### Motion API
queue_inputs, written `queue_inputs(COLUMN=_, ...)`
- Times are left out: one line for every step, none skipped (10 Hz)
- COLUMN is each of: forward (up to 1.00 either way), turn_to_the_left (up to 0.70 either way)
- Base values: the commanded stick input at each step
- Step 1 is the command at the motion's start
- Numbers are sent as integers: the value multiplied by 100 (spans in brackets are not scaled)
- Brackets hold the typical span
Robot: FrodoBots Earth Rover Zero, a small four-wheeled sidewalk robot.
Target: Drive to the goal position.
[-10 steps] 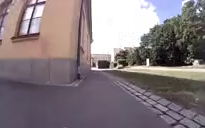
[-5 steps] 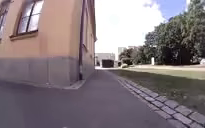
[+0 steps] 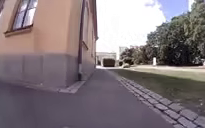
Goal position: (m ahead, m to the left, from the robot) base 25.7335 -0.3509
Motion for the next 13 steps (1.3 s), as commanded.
queue_inputs(forward=85, turn_to_the_left=0)
queue_inputs(forward=85, turn_to_the_left=0)
queue_inputs(forward=85, turn_to_the_left=0)
queue_inputs(forward=85, turn_to_the_left=0)
queue_inputs(forward=85, turn_to_the_left=0)
queue_inputs(forward=85, turn_to_the_left=0)
queue_inputs(forward=85, turn_to_the_left=-3)
queue_inputs(forward=85, turn_to_the_left=-1)
queue_inputs(forward=85, turn_to_the_left=0)
queue_inputs(forward=85, turn_to_the_left=-15)
queue_inputs(forward=85, turn_to_the_left=-30)
queue_inputs(forward=85, turn_to_the_left=-14)
queue_inputs(forward=85, turn_to_the_left=-15)
